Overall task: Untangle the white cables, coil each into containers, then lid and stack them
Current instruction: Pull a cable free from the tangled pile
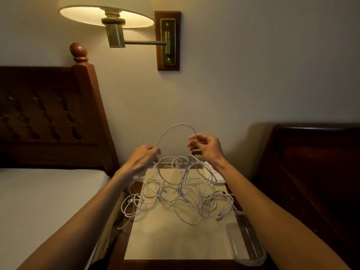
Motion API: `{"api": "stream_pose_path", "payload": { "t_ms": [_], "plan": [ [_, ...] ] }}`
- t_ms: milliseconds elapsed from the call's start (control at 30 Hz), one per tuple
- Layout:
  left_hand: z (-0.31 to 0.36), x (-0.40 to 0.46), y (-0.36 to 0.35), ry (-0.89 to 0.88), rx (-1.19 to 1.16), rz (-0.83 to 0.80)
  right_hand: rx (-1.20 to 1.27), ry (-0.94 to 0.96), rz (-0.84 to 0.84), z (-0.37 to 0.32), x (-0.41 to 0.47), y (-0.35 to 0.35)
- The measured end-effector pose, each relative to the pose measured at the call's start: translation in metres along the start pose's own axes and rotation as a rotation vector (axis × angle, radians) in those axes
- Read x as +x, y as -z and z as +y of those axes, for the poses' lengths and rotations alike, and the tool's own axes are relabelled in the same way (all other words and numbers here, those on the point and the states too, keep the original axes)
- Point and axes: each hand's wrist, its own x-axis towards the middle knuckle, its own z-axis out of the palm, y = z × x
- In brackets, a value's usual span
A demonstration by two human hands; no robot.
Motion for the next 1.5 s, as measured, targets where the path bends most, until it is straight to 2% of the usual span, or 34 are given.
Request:
{"api": "stream_pose_path", "payload": {
  "t_ms": [133, 267, 400, 467, 567, 700, 767, 867, 1000, 1067, 1133, 1200, 1267, 1367, 1433, 1500],
  "plan": [
    [0.027, 0.005, -0.006, -0.093, -0.188, -0.069, -0.098, 0.005, -0.088, 0.015, -0.008, -0.009],
    [0.036, 0.011, -0.019, -0.187, -0.065, -0.035, -0.126, -0.01, -0.101, 0.031, -0.018, -0.012],
    [0.064, 0.016, -0.018, -0.3, -0.174, 0.078, -0.28, -0.003, -0.174, 0.06, -0.034, -0.015],
    [0.083, 0.015, -0.014, -0.327, -0.314, 0.131, -0.359, 0.0, -0.211, 0.077, -0.043, -0.021],
    [0.087, 0.017, -0.004, -0.356, -0.419, 0.215, -0.363, -0.032, -0.165, 0.087, -0.044, -0.024],
    [0.049, 0.019, 0.008, -0.224, -0.172, 0.328, -0.312, -0.052, -0.029, 0.067, -0.02, -0.015],
    [0.031, 0.017, 0.009, -0.109, -0.07, 0.283, -0.206, -0.081, 0.006, 0.057, -0.007, -0.009],
    [0.01, 0.011, 0.003, 0.023, -0.035, 0.156, -0.088, -0.148, 0.001, 0.047, 0.003, -0.002],
    [-0.011, 0.008, -0.004, 0.081, -0.005, 0.08, -0.033, -0.212, -0.07, 0.046, 0.001, 0.009],
    [-0.009, 0.008, -0.001, 0.085, -0.082, 0.091, -0.069, -0.235, -0.052, 0.054, -0.002, 0.016],
    [-0.006, 0.008, 0.002, 0.084, -0.114, 0.078, -0.223, -0.206, -0.034, 0.062, -0.006, 0.024],
    [-0.007, 0.008, 0.001, 0.072, -0.08, 0.003, -0.393, -0.175, -0.059, 0.067, -0.009, 0.029],
    [-0.015, 0.009, -0.006, 0.071, -0.028, -0.074, -0.44, -0.188, -0.07, 0.067, -0.012, 0.029],
    [-0.03, 0.008, -0.021, 0.14, 0.0, -0.015, -0.596, -0.109, -0.085, 0.061, -0.015, 0.029],
    [-0.046, 0.008, -0.029, 0.176, 0.132, 0.012, -0.744, -0.003, -0.122, 0.056, -0.019, 0.028],
    [-0.059, 0.006, -0.034, 0.213, 0.278, -0.035, -0.738, 0.036, -0.128, 0.053, -0.02, 0.028]
  ]
}}
